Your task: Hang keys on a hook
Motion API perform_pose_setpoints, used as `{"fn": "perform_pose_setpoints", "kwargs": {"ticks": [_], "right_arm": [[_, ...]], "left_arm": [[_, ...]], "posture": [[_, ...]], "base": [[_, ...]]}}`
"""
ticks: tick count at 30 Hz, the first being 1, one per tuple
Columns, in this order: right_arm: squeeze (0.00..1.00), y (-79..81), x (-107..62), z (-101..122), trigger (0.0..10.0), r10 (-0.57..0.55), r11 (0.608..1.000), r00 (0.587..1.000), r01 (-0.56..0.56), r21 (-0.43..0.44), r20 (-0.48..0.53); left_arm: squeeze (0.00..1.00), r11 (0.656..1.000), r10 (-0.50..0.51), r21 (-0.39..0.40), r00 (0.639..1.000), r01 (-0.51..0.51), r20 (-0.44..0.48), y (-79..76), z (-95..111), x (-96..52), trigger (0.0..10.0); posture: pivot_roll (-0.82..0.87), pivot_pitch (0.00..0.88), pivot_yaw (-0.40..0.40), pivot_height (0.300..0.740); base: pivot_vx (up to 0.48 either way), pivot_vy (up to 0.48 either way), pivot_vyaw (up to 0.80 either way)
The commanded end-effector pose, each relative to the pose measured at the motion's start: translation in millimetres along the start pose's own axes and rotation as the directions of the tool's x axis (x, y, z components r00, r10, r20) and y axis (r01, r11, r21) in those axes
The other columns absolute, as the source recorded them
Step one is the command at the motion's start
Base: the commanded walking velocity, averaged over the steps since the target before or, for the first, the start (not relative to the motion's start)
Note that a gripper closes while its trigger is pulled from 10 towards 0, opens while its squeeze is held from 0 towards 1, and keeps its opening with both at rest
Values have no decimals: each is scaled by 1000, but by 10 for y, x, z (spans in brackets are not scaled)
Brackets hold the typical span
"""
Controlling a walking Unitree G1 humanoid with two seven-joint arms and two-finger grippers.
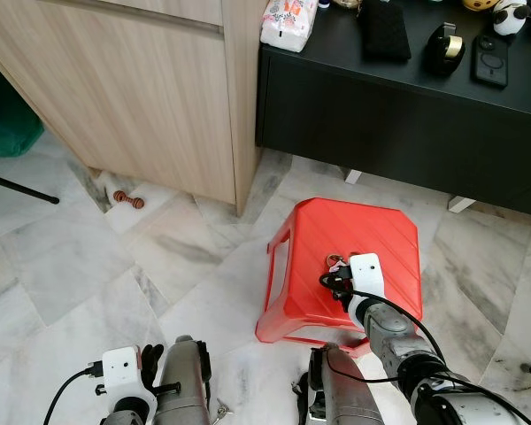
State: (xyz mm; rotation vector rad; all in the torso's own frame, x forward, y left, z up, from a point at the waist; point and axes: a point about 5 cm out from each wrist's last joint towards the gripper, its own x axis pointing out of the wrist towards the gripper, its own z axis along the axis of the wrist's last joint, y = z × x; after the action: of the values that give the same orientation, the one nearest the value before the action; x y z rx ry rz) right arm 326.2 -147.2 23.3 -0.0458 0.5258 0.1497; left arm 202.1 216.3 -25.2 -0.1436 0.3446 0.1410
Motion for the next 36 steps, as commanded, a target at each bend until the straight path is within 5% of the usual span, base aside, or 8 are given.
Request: {"fn": "perform_pose_setpoints", "kwargs": {"ticks": [1, 19, 36], "right_arm": [[0, 2, -51, -267, 0, 2, 1000, 995, 0, 13, -96], [0, 32, -26, -140, 0, 13, 999, 1000, -12, 43, -24], [0, -149, -90, 133, 0, -55, 996, 970, 38, 75, 238]], "left_arm": [[0, 1000, 13, -8, 974, -15, -228, 42, -502, -322, 10000], [0, 1000, 20, -9, 970, -23, -244, 24, -497, -243, 10000], [0, 999, 39, -8, 965, -43, -260, 33, -439, -82, 10000]], "posture": [[229, 403, -93, 633], [203, 385, -97, 633], [179, 310, -102, 633]], "base": [[0, 0, 0], [0, 0, 0], [0, 0, 0]]}}
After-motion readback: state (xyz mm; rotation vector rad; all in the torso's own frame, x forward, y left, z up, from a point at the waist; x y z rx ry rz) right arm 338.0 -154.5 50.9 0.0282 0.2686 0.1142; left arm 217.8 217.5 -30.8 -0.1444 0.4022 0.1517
